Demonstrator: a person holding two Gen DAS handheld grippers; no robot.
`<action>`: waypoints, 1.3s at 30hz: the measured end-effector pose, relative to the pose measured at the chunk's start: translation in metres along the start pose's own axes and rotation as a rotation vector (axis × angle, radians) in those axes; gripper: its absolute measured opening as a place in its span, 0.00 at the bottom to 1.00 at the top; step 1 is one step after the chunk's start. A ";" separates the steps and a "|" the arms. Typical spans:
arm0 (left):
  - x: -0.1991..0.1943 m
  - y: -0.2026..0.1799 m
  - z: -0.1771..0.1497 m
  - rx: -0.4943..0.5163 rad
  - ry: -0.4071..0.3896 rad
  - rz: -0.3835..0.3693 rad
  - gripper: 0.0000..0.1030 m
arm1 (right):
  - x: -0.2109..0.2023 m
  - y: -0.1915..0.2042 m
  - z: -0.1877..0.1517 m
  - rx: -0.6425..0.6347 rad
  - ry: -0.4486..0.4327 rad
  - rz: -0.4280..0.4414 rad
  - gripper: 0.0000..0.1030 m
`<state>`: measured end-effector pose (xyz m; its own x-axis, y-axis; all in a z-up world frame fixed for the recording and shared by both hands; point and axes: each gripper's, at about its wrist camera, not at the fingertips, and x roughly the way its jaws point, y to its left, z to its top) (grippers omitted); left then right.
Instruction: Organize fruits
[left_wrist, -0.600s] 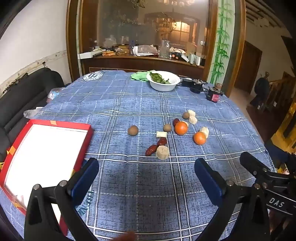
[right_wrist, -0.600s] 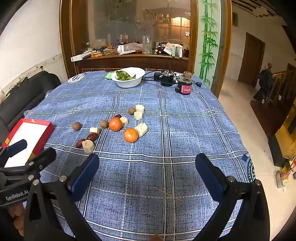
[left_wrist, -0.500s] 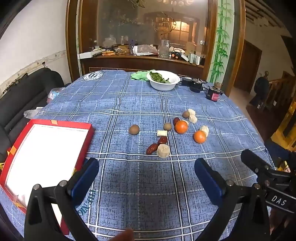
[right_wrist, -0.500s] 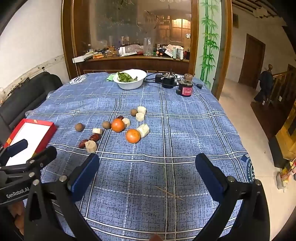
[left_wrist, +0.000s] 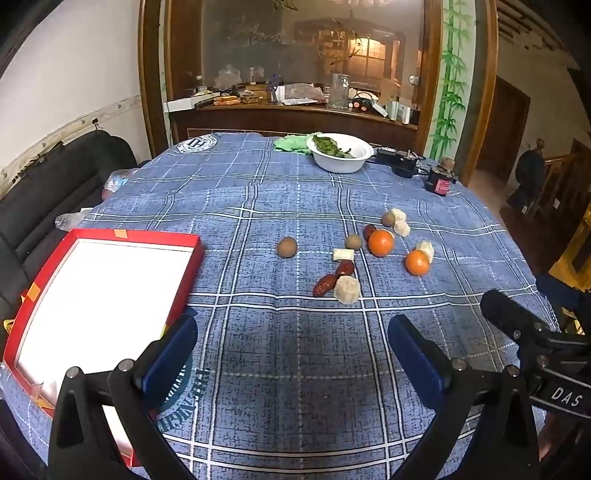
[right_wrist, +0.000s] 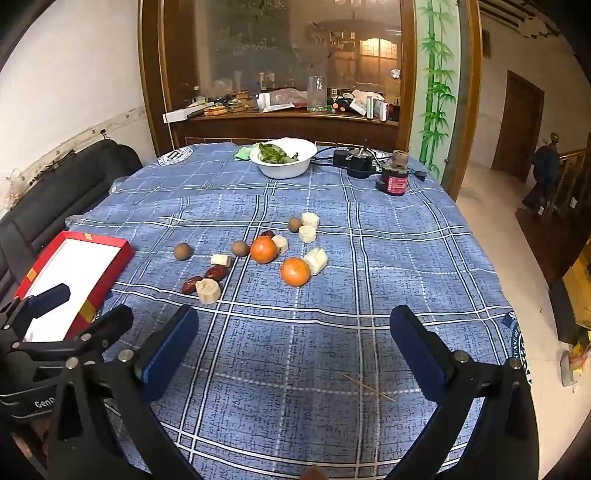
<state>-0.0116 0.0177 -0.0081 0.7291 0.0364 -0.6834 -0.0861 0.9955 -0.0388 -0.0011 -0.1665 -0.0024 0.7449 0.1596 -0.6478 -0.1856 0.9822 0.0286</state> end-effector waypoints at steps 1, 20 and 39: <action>0.000 0.001 0.000 -0.006 -0.001 0.004 0.99 | 0.001 0.002 0.000 -0.004 0.006 0.000 1.00; 0.003 0.003 0.000 -0.018 0.002 0.017 0.99 | 0.009 0.007 -0.003 -0.012 0.030 0.026 1.00; 0.019 -0.002 -0.001 -0.015 0.031 0.018 0.99 | 0.027 0.000 -0.008 0.001 0.068 0.055 1.00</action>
<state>0.0017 0.0161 -0.0219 0.7057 0.0514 -0.7066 -0.1095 0.9933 -0.0372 0.0142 -0.1632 -0.0264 0.6883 0.2058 -0.6956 -0.2239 0.9724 0.0662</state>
